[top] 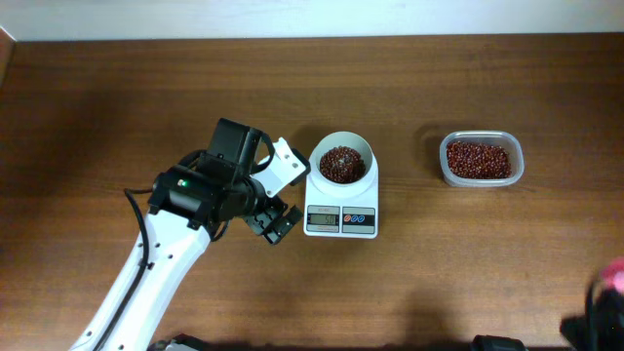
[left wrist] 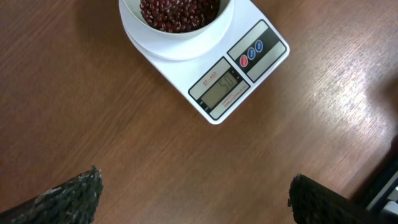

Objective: Scoop and weigh 50g on scale

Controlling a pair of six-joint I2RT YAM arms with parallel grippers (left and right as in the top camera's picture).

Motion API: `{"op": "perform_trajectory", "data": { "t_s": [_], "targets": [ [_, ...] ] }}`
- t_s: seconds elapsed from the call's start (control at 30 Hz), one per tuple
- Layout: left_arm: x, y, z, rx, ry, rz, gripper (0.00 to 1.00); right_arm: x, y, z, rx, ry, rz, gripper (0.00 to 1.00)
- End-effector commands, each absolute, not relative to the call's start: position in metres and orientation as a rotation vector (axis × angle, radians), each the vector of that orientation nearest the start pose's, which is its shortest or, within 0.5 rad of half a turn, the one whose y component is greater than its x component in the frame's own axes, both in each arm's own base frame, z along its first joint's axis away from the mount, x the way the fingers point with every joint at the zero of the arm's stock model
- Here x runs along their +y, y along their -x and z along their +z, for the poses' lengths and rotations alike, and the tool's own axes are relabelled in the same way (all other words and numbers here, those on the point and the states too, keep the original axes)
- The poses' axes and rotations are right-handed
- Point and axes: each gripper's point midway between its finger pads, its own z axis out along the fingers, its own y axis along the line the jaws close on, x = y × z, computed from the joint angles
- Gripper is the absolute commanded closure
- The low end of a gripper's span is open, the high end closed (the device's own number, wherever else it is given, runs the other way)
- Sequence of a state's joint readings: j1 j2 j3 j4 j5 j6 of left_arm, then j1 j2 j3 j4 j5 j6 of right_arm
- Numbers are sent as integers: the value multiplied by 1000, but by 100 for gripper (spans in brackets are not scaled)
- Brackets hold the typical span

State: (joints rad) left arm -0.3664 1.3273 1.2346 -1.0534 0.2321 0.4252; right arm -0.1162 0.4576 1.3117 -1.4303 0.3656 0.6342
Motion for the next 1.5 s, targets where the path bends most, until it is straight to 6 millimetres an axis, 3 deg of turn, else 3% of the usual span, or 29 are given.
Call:
{"op": "perform_trajectory", "data": {
  "t_s": [0.0, 0.13, 0.2, 0.3, 0.47, 0.53, 0.63, 0.7, 1.0, 1.1, 1.37, 1.47],
  "targets": [
    [-149, -267, 191, 2446, -1096, -317, 1, -74, -51, 327, 1789, -919, -118, 96],
    [-149, -267, 191, 2446, -1096, -317, 1, -72, -30, 317, 1726, -995, -51, 96],
    [-149, -267, 191, 2446, -1096, -317, 1, -72, -33, 301, 1746, -1053, -39, 96],
    [-149, -267, 192, 2446, -1096, -318, 1, -72, -60, 269, 1762, -1185, 24, 96],
    [-149, -267, 191, 2446, -1096, -317, 1, -56, -139, 216, 1826, -1135, 186, 96],
    [-149, -267, 191, 2446, -1096, -317, 1, -54, -156, 193, 1829, -1166, 229, 96],
    [-149, -267, 191, 2446, -1096, -317, 1, -52, -174, 141, 1757, -1396, 350, 96],
    [-149, -267, 192, 2446, -1096, -318, 1, -48, -185, 126, 1767, -1382, 391, 96],
    [-149, -267, 192, 2446, -1096, -318, 1, -52, -213, 101, 1623, -1414, 488, 96],
    [-149, -267, 192, 2446, -1096, -318, 1, -53, -215, 81, 1599, -1464, 510, 96],
    [-149, -267, 192, 2446, -1096, -318, 1, -62, -214, 80, 1561, -1479, 462, 92],
    [-149, -267, 191, 2446, -1096, -317, 1, -62, -215, 80, 1474, -1580, 534, 95]
  ]
}}
